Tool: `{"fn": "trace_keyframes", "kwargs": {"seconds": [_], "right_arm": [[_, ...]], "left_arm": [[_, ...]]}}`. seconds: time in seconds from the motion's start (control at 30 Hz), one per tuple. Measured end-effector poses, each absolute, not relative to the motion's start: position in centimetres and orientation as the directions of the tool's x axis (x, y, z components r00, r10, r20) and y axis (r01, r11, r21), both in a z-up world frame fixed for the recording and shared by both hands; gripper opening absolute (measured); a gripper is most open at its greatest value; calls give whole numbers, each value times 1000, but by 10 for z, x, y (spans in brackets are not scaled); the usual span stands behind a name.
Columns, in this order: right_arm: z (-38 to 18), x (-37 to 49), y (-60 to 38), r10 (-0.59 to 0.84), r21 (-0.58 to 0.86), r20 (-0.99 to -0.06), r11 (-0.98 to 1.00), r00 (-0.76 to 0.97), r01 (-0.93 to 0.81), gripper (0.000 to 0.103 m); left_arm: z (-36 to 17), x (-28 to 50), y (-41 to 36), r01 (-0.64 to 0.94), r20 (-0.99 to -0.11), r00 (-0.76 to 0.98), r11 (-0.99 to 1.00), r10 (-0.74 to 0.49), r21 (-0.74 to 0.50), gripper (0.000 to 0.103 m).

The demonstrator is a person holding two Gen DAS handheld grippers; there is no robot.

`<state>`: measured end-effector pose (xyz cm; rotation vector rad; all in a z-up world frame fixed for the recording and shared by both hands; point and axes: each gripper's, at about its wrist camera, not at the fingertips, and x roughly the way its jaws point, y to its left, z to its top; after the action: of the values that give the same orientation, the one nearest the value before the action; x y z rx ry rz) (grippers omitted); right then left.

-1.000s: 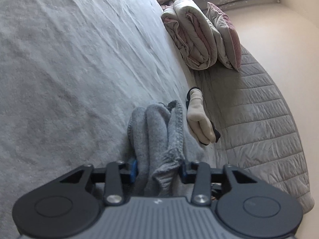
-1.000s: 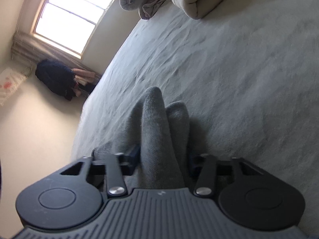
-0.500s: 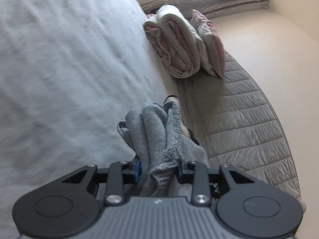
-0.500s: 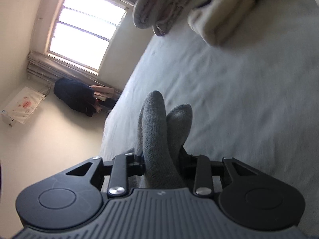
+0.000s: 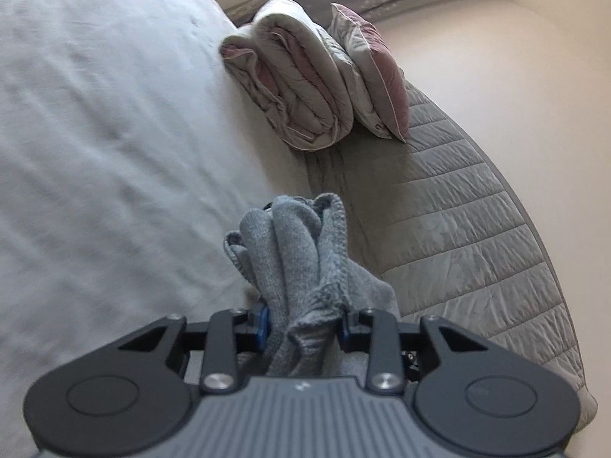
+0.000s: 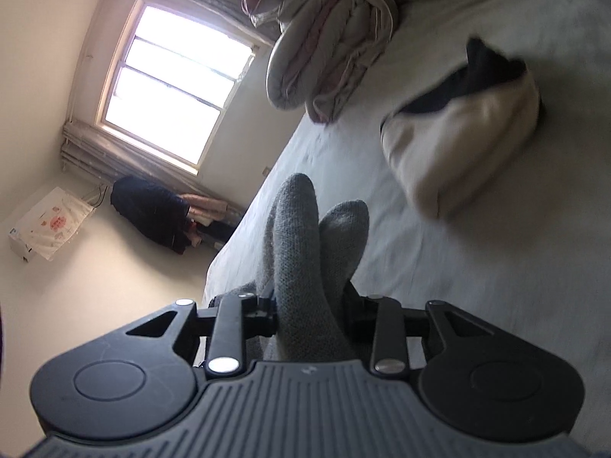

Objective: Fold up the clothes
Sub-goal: 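Carry the folded sweater with both grippers toward the cream clothes stack, then lower the sweater onto the cream folded stack and open both grippers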

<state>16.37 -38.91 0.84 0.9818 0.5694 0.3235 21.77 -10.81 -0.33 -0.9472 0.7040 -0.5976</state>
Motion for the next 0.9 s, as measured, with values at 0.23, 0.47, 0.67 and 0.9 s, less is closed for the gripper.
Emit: {"fn": "trace_keyframes", "kwargs": {"seconds": [0.23,0.47,0.67,0.9], "right_arm": [[14,212,-436,435,825,-277,564,857,-20,35],[7,254,-479,368,807,-240,590,898,-26,35],[-24,284,-500,346,809,-245,587,905,-6,35],[-42,295,-507,285,758,-279,651,917,28,35]], "left_arm": [[5,291,-177,204,-252,613,459,-749,-865,33],[0,350,-225,207,-232,601,430,-765,-879,33],[-27,385,-248,161,-245,616,424,-749,-891,33],[-82,398,-258,71,-255,652,393,-714,-917,36]]}}
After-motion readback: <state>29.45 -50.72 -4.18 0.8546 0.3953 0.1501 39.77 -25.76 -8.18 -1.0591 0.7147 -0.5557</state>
